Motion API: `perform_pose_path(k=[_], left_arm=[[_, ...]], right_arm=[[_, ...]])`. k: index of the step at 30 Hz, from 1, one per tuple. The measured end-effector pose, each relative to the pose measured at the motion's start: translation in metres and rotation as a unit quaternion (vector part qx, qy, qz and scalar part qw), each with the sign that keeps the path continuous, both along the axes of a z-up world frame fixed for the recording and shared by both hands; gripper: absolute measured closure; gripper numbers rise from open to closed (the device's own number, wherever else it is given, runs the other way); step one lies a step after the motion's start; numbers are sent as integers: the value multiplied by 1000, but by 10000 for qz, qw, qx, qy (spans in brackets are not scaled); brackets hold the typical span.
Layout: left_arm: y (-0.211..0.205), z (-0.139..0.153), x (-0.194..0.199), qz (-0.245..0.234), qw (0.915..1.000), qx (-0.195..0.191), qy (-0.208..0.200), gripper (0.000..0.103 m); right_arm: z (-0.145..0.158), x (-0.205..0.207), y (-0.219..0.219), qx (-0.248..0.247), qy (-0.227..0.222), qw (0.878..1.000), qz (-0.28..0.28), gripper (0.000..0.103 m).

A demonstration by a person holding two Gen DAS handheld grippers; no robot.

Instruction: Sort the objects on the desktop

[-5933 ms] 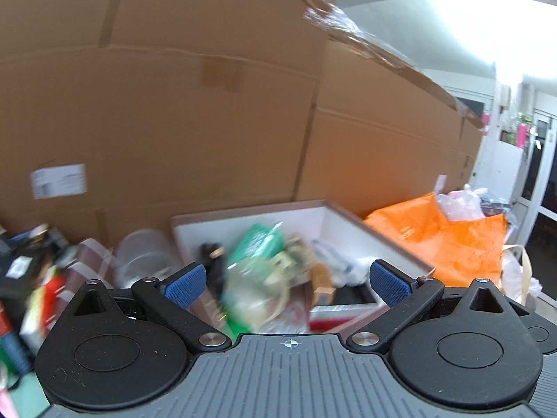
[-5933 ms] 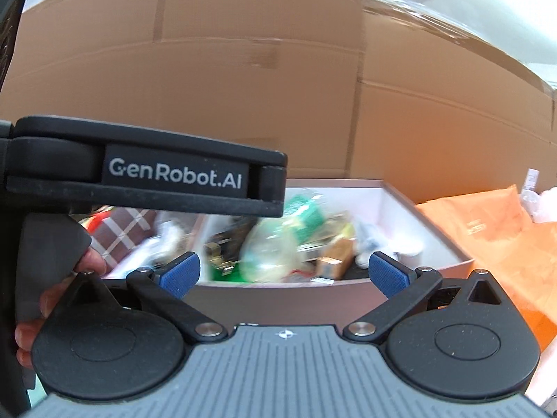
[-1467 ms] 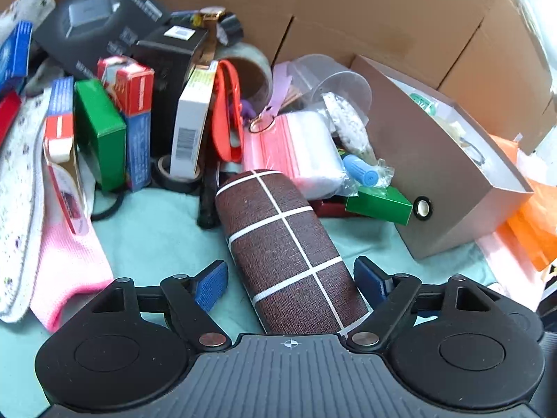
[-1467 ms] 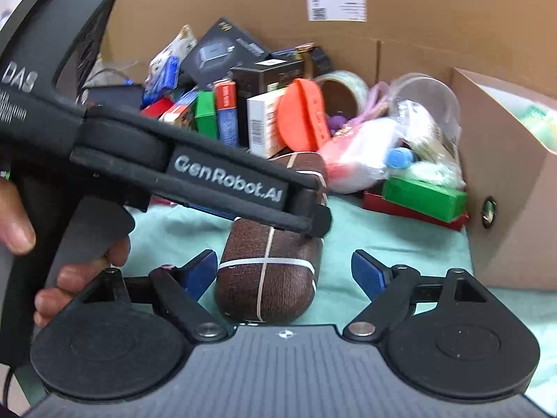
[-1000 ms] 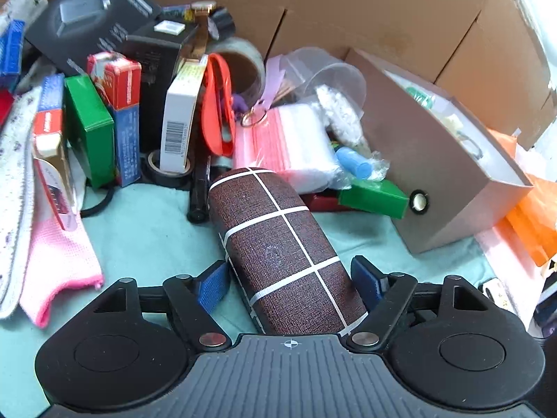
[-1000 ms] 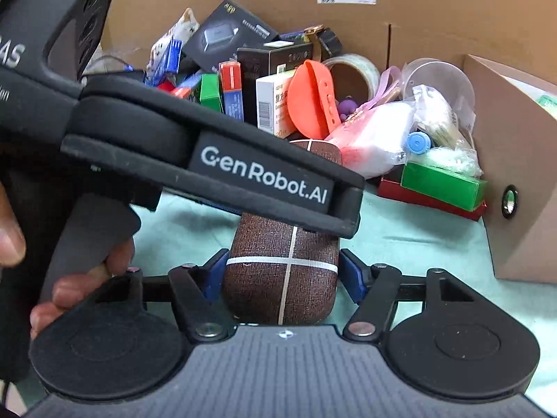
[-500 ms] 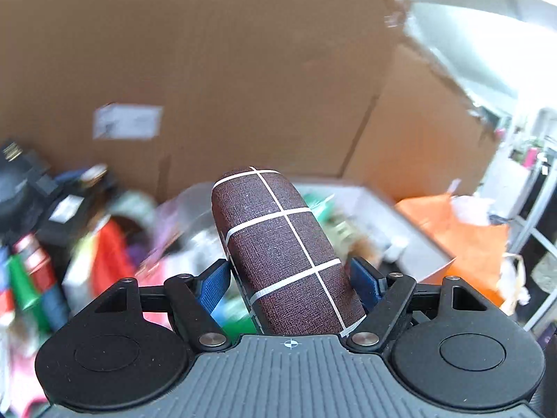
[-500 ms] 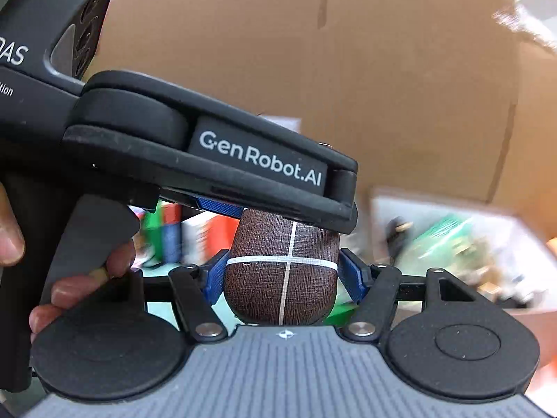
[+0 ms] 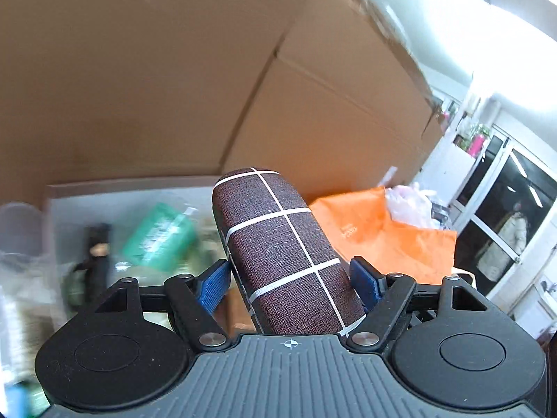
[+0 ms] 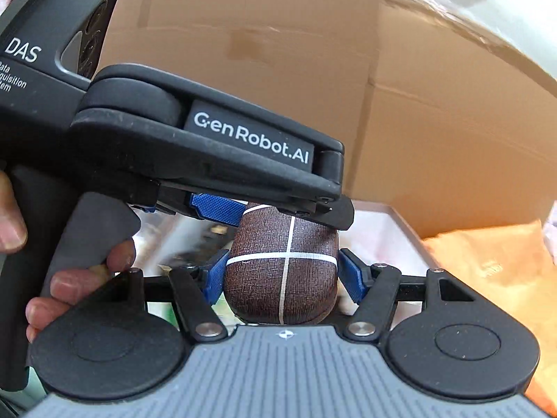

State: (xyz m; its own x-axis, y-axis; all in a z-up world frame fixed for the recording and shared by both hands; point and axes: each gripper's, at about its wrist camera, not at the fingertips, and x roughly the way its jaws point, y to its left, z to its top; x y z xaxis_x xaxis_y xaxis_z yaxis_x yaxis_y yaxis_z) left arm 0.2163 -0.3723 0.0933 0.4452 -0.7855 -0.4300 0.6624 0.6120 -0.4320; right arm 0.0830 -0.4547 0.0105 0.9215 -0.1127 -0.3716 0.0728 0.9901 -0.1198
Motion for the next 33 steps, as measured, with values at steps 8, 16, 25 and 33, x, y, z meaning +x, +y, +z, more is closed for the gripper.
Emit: perform_pose_path(k=[8, 16, 25, 33], left_arm=[[-60, -18, 47, -128, 9992, 142, 347, 27], [-74, -27, 76, 120, 9990, 334, 279, 4], [-46, -14, 54, 344, 9985, 336, -250, 0], [-24, -6, 18, 579, 9953, 658, -416, 0]], right_arm=[[-10, 41, -64, 170, 353, 9991, -157, 32], [-19, 75, -84, 238, 504, 9976, -414, 31], [-18, 49, -72, 22, 212, 9987, -472, 5], [-2, 36, -84, 96, 227, 9980, -586, 1]])
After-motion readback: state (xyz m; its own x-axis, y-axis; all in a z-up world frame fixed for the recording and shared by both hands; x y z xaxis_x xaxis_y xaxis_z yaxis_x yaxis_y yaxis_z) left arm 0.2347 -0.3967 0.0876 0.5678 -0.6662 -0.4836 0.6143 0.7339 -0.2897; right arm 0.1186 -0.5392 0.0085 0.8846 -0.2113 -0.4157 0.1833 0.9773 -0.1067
